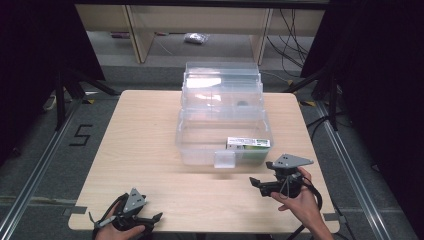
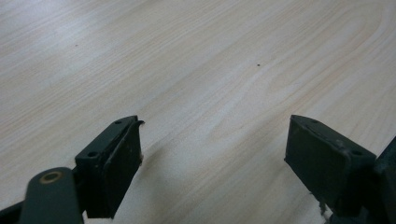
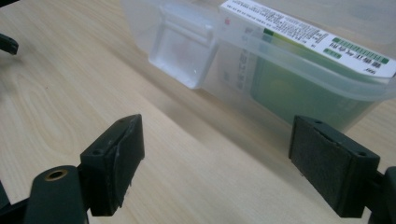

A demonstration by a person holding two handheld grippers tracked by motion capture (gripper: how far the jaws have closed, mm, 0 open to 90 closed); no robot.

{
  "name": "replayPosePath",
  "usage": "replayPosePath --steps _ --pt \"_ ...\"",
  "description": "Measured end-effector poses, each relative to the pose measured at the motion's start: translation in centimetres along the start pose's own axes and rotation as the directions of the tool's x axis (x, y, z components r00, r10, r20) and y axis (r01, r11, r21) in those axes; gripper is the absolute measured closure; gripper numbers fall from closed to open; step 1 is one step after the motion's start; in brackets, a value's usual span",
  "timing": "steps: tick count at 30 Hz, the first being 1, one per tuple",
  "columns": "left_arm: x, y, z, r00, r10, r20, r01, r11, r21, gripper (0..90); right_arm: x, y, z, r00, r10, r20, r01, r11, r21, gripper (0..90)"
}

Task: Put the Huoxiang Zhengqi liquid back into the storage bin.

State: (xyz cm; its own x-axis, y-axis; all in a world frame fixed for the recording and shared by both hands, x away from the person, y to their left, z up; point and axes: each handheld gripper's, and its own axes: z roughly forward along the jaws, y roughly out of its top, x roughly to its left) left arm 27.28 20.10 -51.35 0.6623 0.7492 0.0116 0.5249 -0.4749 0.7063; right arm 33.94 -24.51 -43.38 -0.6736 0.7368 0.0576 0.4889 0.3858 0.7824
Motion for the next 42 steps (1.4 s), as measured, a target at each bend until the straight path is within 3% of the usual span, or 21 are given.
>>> replayPosePath --steps 2,4,5,15,16,18,20,21,23,24,27,30,31,32,34,36,37,38,39,41,42 --pt "0.0 0.0 0.0 1.0 -0.002 -0.008 0.002 1.0 -0.006 18.0 0.1 -0.3 0.0 1.0 0.006 -0.001 -0.006 1.0 -0.002 19.4" --pt "-0.2 0.0 0.1 0.9995 -0.032 0.001 0.032 0.9992 -0.024 17.9 0.2 -0.6 -0.1 0.9998 0.02 -0.007 -0.02 1.0 0.006 19.4" --pt "-0.1 0.0 0.0 0.9999 -0.011 0.0 0.011 0.9999 -0.012 18.0 0.3 -0.7 -0.1 0.9998 0.021 -0.005 -0.021 1.0 -0.002 19.4" --pt "0.0 0.1 0.0 0.9999 -0.012 -0.01 0.012 0.9998 -0.013 18.0 0.3 -2.2 -0.4 0.9994 0.028 -0.021 -0.028 1.0 -0.011 19.1" --pt "-0.1 0.1 0.0 0.9999 -0.014 -0.009 0.013 0.9998 -0.015 18.0 0.5 -2.4 -0.5 0.998 0.055 -0.03 -0.055 0.998 -0.004 19.0" --pt "-0.1 0.0 0.0 0.9998 -0.02 -0.005 0.02 0.9996 -0.018 18.0 0.3 -2.6 -0.5 0.9991 0.035 -0.025 -0.035 0.999 -0.003 18.7" --pt "-0.1 0.1 -0.1 0.9997 -0.023 0.002 0.023 0.9995 -0.021 18.0 0.4 -3.0 -0.5 0.997 0.068 -0.037 -0.068 0.998 0.003 18.3" --pt "-0.1 0.1 -0.1 0.9999 -0.011 -0.001 0.011 0.9998 -0.017 18.0 0.2 -3.1 -0.5 0.9987 0.039 -0.032 -0.039 0.999 -0.007 18.2" --pt "-0.1 0.1 -0.1 0.9999 -0.016 -0.005 0.015 0.9997 -0.018 18.0 0.3 -3.5 -0.5 0.9957 0.075 -0.054 -0.076 0.997 -0.005 17.9" --pt "-0.1 0.1 -0.1 0.9998 -0.021 -0.008 0.021 0.9996 -0.018 17.9 0.6 -3.6 -0.6 0.9941 0.1 -0.041 -0.1 0.995 0.009 17.5" --pt "-0.1 0.1 -0.1 0.9998 -0.02 -0.007 0.02 0.9996 -0.02 17.9 0.2 -4.1 -0.6 0.9976 0.058 -0.037 -0.059 0.998 -0.012 16.7" --pt "-0.2 0.1 -0.1 0.9996 -0.028 -0.002 0.028 0.9992 -0.028 18.0 0.5 -4.5 -0.8 0.9924 0.108 -0.059 -0.108 0.994 0.003 16.7" --pt "-0.2 0.1 -0.1 0.9996 -0.029 0.001 0.029 0.9992 -0.029 18.0 0.3 -4.6 -0.9 0.996 0.074 -0.049 -0.075 0.997 -0.004 16.7" --pt "-0.1 0.1 -0.1 0.9999 -0.01 -0.011 0.01 0.9998 -0.018 18.0 0.5 -4.8 -1.0 0.9932 0.106 -0.048 -0.106 0.994 0.005 16.6" --pt "-0.1 0.1 -0.1 0.9999 -0.009 -0.009 0.008 0.9998 -0.017 18.0 0.6 -5.0 -1.0 0.9915 0.118 -0.056 -0.117 0.993 0.011 16.7" --pt "0.0 0.1 -0.2 1.0 -0.003 -0.009 0.003 0.9999 -0.015 17.9 0.5 -5.3 -1.1 0.9919 0.121 -0.039 -0.12 0.993 0.011 16.6" --pt "-0.1 0.1 -0.1 0.9999 -0.009 -0.009 0.009 0.9998 -0.019 17.9 0.3 -5.4 -1.1 0.9945 0.094 -0.047 -0.094 0.996 0.002 16.7" --pt "-0.2 0.1 -0.1 0.9998 -0.022 -0.002 0.022 0.9993 -0.03 18.0 0.4 -5.5 -1.1 0.9917 0.115 -0.058 -0.114 0.993 0.022 16.7" --pt "-0.2 0.1 -0.1 0.9997 -0.026 -0.002 0.026 0.9993 -0.028 17.9 0.2 -5.6 -1.1 0.9956 0.084 -0.043 -0.083 0.996 0.01 16.7" --pt "-0.1 0.1 -0.1 1.0 -0.007 0.0 0.007 0.9999 -0.015 18.0 0.3 -5.9 -1.4 0.9931 0.112 -0.034 -0.112 0.994 0.012 16.6" --pt "-0.1 0.0 -0.1 0.9999 -0.013 -0.003 0.013 0.9998 -0.018 18.0 0.2 -6.0 -1.5 0.9949 0.097 -0.03 -0.097 0.995 0.007 16.7"
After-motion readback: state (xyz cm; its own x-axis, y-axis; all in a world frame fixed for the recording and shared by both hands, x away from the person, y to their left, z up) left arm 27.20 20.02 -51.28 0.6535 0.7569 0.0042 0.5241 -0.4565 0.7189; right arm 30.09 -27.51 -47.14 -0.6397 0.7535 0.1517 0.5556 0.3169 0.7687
